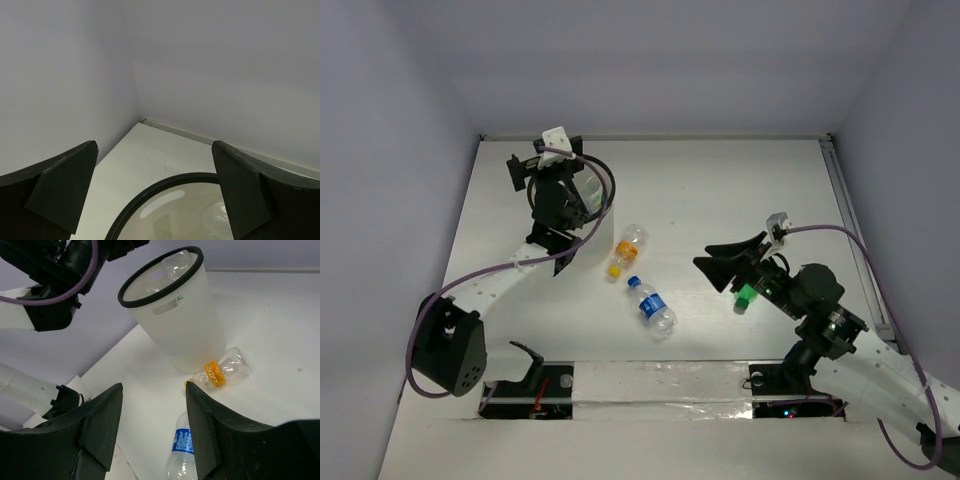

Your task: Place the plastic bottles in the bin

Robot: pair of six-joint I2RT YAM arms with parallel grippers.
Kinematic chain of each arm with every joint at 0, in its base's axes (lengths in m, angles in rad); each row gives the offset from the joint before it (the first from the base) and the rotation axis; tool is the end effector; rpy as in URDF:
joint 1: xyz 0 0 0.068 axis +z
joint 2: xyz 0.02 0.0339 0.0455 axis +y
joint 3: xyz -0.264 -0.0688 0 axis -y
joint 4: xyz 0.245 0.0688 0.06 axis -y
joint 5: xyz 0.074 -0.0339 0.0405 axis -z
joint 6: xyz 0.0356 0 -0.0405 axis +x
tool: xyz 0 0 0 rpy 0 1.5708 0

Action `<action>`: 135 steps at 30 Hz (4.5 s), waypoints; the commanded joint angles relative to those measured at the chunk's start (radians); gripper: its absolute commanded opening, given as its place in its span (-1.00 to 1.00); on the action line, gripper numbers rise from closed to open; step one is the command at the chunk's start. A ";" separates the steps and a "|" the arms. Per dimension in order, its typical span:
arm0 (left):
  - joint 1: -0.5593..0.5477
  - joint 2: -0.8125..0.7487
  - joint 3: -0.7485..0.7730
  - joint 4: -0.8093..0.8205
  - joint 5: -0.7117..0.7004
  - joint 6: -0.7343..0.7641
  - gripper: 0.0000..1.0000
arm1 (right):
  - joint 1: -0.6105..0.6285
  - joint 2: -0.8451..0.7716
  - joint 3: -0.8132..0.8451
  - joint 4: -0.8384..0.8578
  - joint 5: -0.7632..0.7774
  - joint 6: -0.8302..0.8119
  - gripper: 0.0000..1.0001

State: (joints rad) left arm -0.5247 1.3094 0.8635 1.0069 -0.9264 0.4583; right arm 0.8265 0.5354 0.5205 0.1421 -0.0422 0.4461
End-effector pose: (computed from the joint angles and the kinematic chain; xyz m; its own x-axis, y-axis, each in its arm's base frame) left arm 0.2561 -0.1154 0.3678 0.2869 0.1410 -0.9475 -0.4592 0.8883 -0.0068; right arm 0.0988 0.1095 0.3184 -0.2518 0.3629 -0.8972 -0.7256 0.5426 0.4231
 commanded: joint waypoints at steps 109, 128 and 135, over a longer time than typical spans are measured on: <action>-0.538 -0.184 -0.563 -0.511 0.601 -1.393 0.98 | 0.085 1.500 1.665 -0.064 0.191 -0.240 -0.16; -0.557 -0.001 -0.523 -0.511 0.503 -1.432 0.98 | 0.155 1.456 1.443 0.031 0.200 -0.308 0.83; -0.557 0.002 -0.491 -0.567 0.446 -1.416 0.98 | 0.155 1.341 1.339 0.030 0.151 -0.300 0.87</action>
State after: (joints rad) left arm -1.0782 1.2995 0.3363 0.4904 -0.4278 -0.9596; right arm 0.9726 1.9923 1.8999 0.1005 0.1406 0.1532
